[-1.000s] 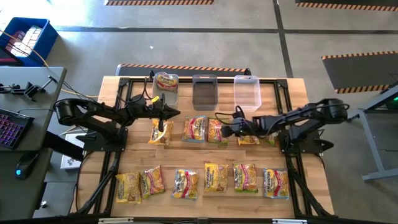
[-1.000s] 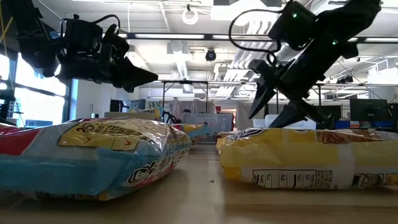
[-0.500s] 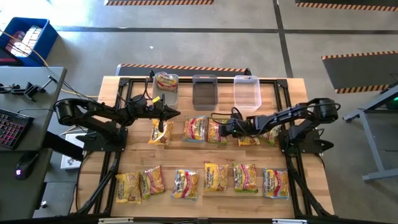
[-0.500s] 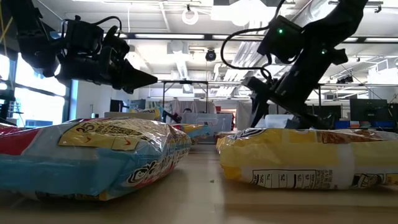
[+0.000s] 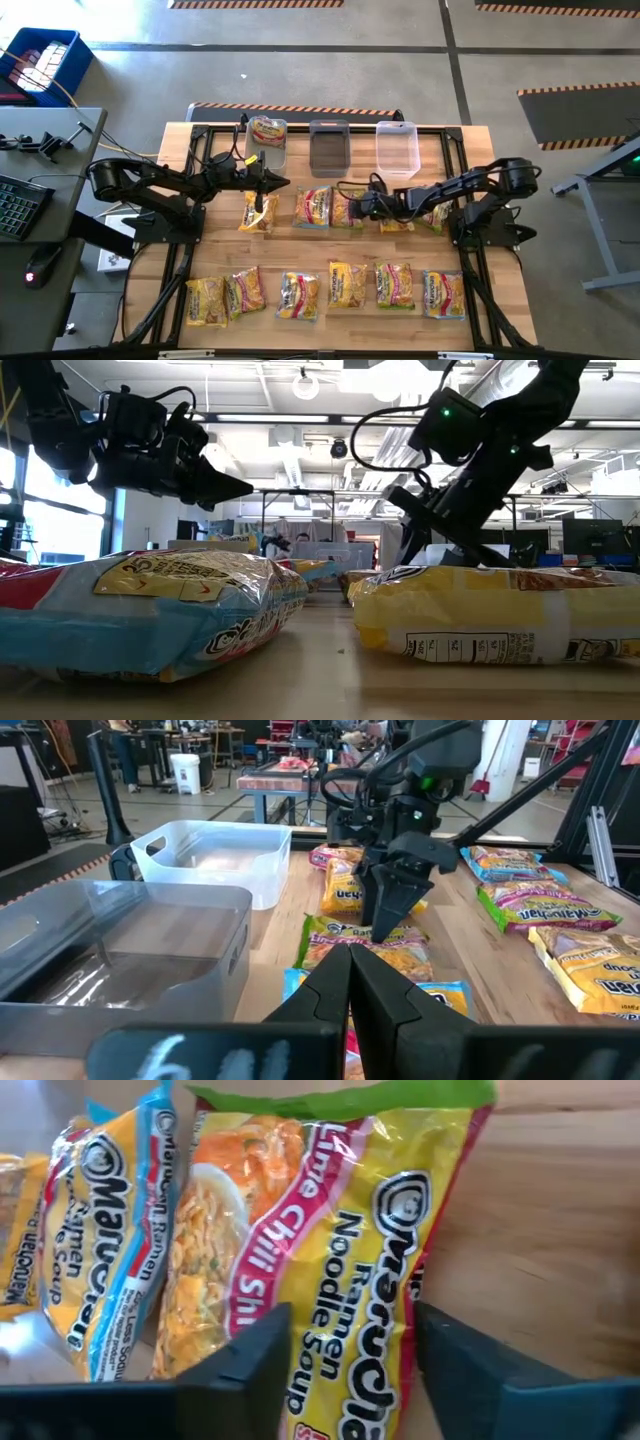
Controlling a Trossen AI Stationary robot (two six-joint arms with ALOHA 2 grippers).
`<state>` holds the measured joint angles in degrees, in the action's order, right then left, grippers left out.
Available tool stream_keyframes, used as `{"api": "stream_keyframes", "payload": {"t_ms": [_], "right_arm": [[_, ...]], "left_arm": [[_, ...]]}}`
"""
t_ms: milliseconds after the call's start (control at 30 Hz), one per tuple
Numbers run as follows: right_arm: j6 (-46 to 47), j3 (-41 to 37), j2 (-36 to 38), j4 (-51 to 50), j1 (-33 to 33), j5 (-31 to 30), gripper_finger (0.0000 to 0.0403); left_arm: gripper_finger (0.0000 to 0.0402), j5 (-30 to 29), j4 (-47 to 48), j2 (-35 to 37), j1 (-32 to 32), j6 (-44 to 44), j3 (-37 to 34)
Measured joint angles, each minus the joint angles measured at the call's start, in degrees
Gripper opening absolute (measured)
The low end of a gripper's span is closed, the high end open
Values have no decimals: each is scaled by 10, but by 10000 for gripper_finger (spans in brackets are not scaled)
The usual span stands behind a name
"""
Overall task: Sort Maruchan noodles
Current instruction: Put the green noodle pack into the black bin
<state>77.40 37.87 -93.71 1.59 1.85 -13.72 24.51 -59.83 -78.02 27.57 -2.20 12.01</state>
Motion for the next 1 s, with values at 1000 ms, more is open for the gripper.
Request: {"api": "stream_keyframes", "payload": {"t_ms": [1000], "right_arm": [[-260,-4,65,-62,0,25,10]], "left_arm": [[0,0,0,0,-6,0,0]]}}
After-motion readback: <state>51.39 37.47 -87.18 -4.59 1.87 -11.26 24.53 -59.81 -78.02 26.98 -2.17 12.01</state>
